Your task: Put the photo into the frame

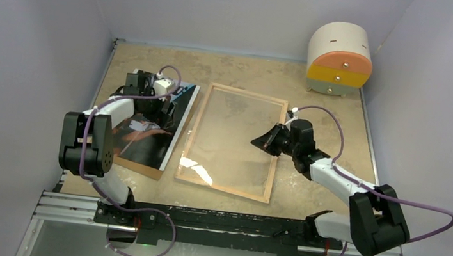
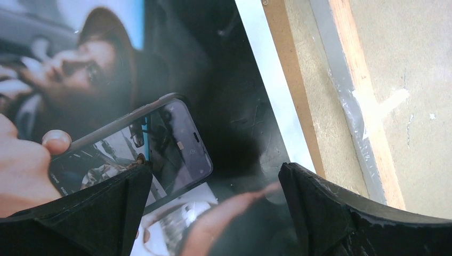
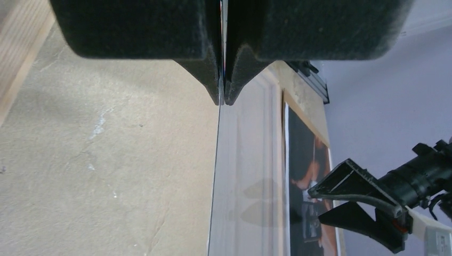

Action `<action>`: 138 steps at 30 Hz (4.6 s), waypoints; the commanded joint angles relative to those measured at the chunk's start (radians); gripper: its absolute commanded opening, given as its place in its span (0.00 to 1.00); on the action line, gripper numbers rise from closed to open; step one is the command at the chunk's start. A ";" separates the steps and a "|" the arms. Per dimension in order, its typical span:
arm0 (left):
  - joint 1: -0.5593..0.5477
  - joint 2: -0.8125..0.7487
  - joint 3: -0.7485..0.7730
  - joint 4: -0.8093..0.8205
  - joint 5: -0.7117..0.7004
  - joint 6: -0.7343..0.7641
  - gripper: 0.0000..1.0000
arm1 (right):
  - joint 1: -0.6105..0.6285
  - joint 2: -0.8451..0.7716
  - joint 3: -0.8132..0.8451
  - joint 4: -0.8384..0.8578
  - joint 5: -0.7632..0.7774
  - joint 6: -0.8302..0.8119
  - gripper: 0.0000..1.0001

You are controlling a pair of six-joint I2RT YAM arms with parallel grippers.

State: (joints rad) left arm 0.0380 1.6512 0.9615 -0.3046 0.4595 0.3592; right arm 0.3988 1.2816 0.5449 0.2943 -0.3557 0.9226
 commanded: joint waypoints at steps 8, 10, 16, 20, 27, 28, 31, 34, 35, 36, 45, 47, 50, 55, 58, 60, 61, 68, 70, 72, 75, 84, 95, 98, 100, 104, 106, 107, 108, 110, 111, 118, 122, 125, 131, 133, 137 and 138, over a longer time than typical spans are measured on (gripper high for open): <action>-0.030 -0.020 -0.017 0.042 0.006 0.018 1.00 | -0.015 -0.033 -0.037 0.015 0.105 -0.001 0.00; -0.030 -0.019 -0.017 0.043 0.004 0.017 1.00 | -0.019 -0.041 -0.047 0.021 0.112 0.006 0.00; -0.064 -0.017 -0.014 0.043 0.000 0.015 1.00 | -0.024 -0.050 -0.064 0.028 0.129 0.018 0.00; -0.070 -0.012 -0.016 0.043 -0.004 0.017 1.00 | -0.025 -0.049 -0.072 0.045 0.128 0.024 0.00; -0.082 -0.009 -0.026 0.044 -0.005 0.025 1.00 | -0.025 -0.042 -0.087 0.064 0.138 0.036 0.00; -0.086 -0.008 -0.029 0.044 -0.009 0.026 1.00 | -0.025 -0.045 -0.090 0.064 0.144 0.039 0.00; -0.092 -0.007 -0.032 0.045 -0.013 0.029 1.00 | -0.025 -0.053 -0.098 0.064 0.162 0.044 0.00; -0.096 -0.005 -0.033 0.043 -0.014 0.034 1.00 | -0.025 -0.053 -0.100 0.063 0.170 0.048 0.00; -0.096 -0.005 -0.033 0.043 -0.015 0.035 1.00 | -0.025 -0.051 -0.101 0.064 0.170 0.048 0.00; -0.098 -0.005 -0.033 0.042 -0.016 0.035 1.00 | -0.025 -0.051 -0.103 0.068 0.171 0.051 0.00; -0.108 0.000 -0.045 0.043 -0.020 0.052 1.00 | -0.025 -0.043 -0.112 0.104 0.172 0.055 0.00; -0.114 0.006 -0.049 0.043 -0.022 0.056 1.00 | -0.025 -0.041 -0.112 0.127 0.171 0.054 0.00; -0.128 0.011 -0.061 0.054 -0.031 0.061 1.00 | -0.025 -0.047 -0.120 0.181 0.159 0.056 0.00; -0.158 0.024 -0.085 0.085 -0.047 0.063 1.00 | -0.025 -0.070 -0.145 0.284 0.152 0.070 0.00; -0.178 0.034 -0.099 0.100 -0.056 0.066 0.99 | -0.022 -0.073 -0.161 0.336 0.150 0.076 0.00; -0.188 0.038 -0.106 0.106 -0.057 0.067 0.98 | -0.021 -0.072 -0.167 0.355 0.150 0.079 0.00; -0.192 0.040 -0.111 0.108 -0.058 0.069 0.98 | -0.021 -0.069 -0.170 0.364 0.150 0.080 0.00; -0.197 0.058 -0.112 0.109 -0.059 0.074 0.96 | 0.003 -0.077 -0.176 0.466 0.116 0.062 0.00; -0.199 0.056 -0.111 0.107 -0.058 0.075 0.96 | 0.010 -0.085 -0.169 0.477 0.106 0.055 0.00; -0.199 0.054 -0.109 0.104 -0.058 0.075 0.96 | 0.014 -0.088 -0.162 0.491 0.095 0.058 0.00; -0.201 0.052 -0.108 0.102 -0.054 0.075 0.96 | 0.025 -0.092 -0.157 0.514 0.083 0.063 0.00; -0.202 0.059 -0.103 0.097 -0.047 0.075 0.94 | 0.035 -0.106 -0.169 0.568 0.065 0.088 0.00; -0.202 0.056 -0.102 0.090 -0.039 0.076 0.93 | 0.049 -0.073 -0.165 0.586 0.086 0.128 0.00; -0.202 0.054 -0.101 0.088 -0.037 0.075 0.92 | 0.062 -0.068 -0.165 0.585 0.103 0.134 0.00; -0.202 0.054 -0.100 0.084 -0.036 0.078 0.92 | 0.073 -0.067 -0.165 0.579 0.119 0.135 0.00; -0.202 0.053 -0.096 0.080 -0.035 0.082 0.92 | 0.085 -0.063 -0.160 0.580 0.129 0.133 0.00; -0.202 0.052 -0.098 0.079 -0.035 0.084 0.91 | 0.087 -0.063 -0.157 0.579 0.135 0.130 0.00; -0.202 0.054 -0.097 0.079 -0.035 0.084 0.91 | 0.089 -0.065 -0.154 0.575 0.139 0.126 0.00; -0.202 0.053 -0.096 0.077 -0.035 0.085 0.91 | 0.089 -0.070 -0.148 0.568 0.142 0.120 0.00; -0.202 0.053 -0.096 0.075 -0.033 0.086 0.91 | 0.089 -0.080 -0.133 0.541 0.144 0.096 0.00; -0.202 0.054 -0.096 0.073 -0.032 0.087 0.91 | 0.089 -0.086 -0.122 0.520 0.144 0.080 0.00; -0.202 0.054 -0.093 0.068 -0.027 0.089 0.90 | 0.089 -0.100 -0.074 0.417 0.142 0.020 0.00; -0.202 0.055 -0.087 0.063 -0.025 0.089 0.90 | 0.089 -0.094 -0.069 0.362 0.149 0.016 0.00; -0.202 0.052 -0.083 0.058 -0.023 0.089 0.90 | 0.089 -0.087 -0.077 0.329 0.155 0.020 0.00; -0.202 0.053 -0.083 0.055 -0.021 0.089 0.90 | 0.087 -0.082 -0.107 0.321 0.165 0.019 0.00; -0.202 0.055 -0.083 0.055 -0.022 0.090 0.90 | 0.087 -0.081 -0.108 0.318 0.168 0.010 0.00; -0.203 0.057 -0.078 0.054 -0.022 0.089 0.90 | 0.087 -0.085 -0.109 0.308 0.177 -0.011 0.00; -0.203 0.058 -0.077 0.053 -0.022 0.090 0.90 | 0.087 -0.086 -0.109 0.304 0.181 -0.016 0.00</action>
State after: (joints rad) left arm -0.1539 1.6737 0.8791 -0.1699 0.3931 0.4564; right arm 0.4824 1.2030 0.4400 0.6189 -0.1894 0.9550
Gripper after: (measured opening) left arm 0.900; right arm 0.005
